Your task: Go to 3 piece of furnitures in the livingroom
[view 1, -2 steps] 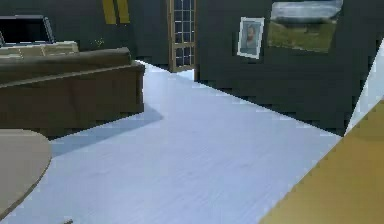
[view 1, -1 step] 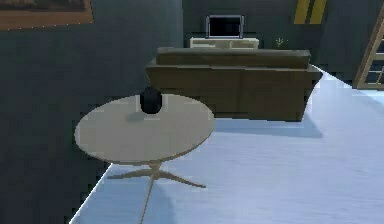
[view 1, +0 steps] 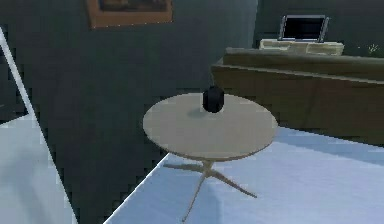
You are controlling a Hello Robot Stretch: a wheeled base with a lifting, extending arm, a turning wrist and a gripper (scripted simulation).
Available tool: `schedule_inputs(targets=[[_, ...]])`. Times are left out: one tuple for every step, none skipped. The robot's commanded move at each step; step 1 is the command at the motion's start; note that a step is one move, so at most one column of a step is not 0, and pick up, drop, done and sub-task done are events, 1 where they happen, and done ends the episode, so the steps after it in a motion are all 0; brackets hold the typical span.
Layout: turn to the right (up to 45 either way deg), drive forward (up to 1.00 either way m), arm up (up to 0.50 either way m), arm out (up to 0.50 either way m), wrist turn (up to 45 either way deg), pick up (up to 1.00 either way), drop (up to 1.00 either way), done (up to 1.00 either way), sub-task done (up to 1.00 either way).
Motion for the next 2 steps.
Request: schedule_inputs(targets=[[0.0,0.10,0.00,0.00,0.0,0.00,0.00,0.00,0.00],[0.0,0.00,0.00,0.00,0.0,0.00,0.00,0.00,1.00]])
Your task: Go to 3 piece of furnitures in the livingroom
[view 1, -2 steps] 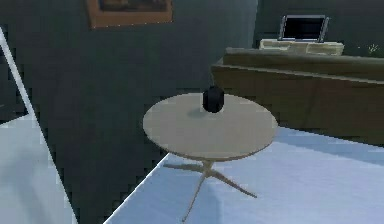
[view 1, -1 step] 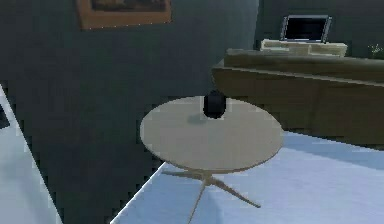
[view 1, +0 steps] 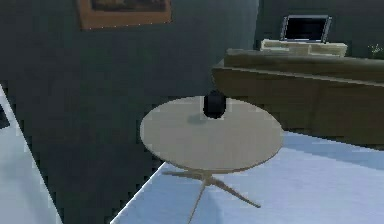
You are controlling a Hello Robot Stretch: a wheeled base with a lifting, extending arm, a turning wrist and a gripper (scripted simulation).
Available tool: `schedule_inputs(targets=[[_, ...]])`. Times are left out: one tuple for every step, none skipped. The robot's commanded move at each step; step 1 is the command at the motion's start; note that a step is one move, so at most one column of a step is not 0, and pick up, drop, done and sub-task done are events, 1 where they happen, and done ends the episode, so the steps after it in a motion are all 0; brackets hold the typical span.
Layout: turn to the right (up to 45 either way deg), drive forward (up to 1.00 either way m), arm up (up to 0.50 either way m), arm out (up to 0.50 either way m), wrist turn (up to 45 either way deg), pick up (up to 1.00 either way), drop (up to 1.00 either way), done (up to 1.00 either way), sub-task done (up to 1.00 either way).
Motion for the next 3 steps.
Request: schedule_inputs(targets=[[45.0,0.00,0.00,0.00,0.0,0.00,0.00,0.00,0.00],[18.0,0.00,0.00,0.00,0.0,0.00,0.00,0.00,0.00],[0.0,1.00,0.00,0.00,0.0,0.00,0.00,0.00,0.00]])
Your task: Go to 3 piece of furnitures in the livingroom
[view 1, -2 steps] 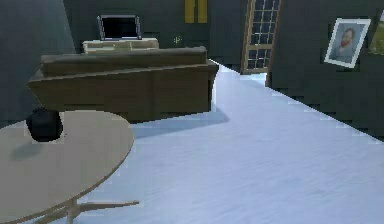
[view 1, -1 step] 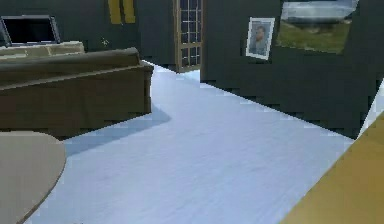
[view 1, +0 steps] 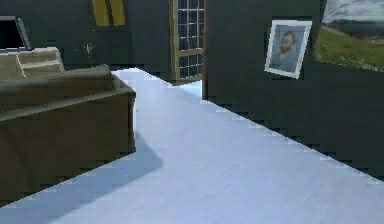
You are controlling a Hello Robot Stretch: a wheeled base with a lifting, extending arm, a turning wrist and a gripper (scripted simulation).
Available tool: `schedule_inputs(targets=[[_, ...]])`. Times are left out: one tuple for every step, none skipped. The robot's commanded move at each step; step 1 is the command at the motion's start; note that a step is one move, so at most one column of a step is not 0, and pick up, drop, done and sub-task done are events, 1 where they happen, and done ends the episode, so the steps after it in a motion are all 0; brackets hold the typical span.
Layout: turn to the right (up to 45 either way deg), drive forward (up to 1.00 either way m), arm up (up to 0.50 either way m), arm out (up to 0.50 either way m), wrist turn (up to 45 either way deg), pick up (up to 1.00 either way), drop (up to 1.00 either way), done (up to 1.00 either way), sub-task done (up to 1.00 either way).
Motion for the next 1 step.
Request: schedule_inputs(targets=[[-45.0,0.00,0.00,0.00,0.0,0.00,0.00,0.00,0.00]])
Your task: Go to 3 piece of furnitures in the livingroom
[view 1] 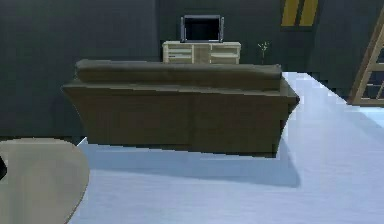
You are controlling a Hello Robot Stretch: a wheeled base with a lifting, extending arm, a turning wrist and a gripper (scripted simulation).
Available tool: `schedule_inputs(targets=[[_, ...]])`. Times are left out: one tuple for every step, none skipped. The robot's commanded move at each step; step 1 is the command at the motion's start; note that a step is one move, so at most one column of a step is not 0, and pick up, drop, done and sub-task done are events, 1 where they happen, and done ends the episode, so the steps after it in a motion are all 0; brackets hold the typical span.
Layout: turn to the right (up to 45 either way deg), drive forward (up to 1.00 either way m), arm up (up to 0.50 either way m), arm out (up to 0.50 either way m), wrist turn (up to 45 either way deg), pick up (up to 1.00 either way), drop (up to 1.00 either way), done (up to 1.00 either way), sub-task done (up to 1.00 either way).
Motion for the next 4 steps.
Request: schedule_inputs(targets=[[0.0,1.00,0.00,0.00,0.0,0.00,0.00,0.00,0.00],[3.0,0.00,0.00,0.00,0.0,0.00,0.00,0.00,0.00],[0.0,0.05,0.00,0.00,0.0,0.00,0.00,0.00,0.00],[0.0,0.00,0.00,0.00,0.0,0.00,0.00,0.00,1.00]])
